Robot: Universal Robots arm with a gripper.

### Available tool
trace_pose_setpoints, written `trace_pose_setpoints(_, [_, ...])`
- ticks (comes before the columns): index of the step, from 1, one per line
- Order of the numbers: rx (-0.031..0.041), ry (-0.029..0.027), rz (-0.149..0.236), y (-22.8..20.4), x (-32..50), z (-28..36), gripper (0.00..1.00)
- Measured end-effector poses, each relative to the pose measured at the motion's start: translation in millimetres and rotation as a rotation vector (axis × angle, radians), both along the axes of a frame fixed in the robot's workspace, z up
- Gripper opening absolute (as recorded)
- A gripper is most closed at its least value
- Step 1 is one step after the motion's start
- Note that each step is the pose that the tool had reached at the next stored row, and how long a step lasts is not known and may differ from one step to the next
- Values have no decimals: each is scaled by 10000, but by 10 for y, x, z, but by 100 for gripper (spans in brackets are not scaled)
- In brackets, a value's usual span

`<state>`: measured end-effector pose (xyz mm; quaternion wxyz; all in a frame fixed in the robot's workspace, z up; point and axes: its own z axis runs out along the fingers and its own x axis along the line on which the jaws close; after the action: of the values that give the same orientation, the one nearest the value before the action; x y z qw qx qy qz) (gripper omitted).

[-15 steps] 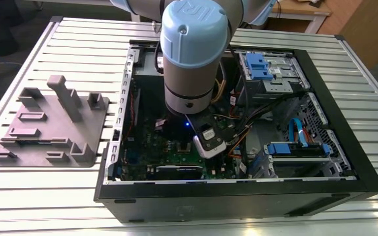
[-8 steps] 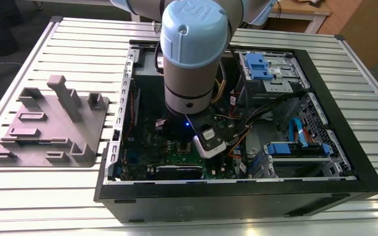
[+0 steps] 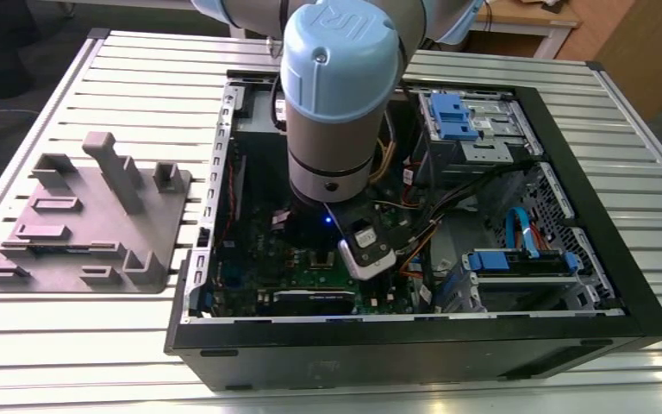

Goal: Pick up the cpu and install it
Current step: 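Place the cpu into insertion slot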

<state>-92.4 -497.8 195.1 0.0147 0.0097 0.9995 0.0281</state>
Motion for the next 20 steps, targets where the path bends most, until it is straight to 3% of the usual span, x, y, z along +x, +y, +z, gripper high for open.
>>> trace_pose_setpoints(6, [-3,1,-5,0,0,-33,11])
trace_pose_setpoints(12, [5,-2,-5,1,0,-26,11])
trace_pose_setpoints(20, [0,0,-5,0,0,134,11])
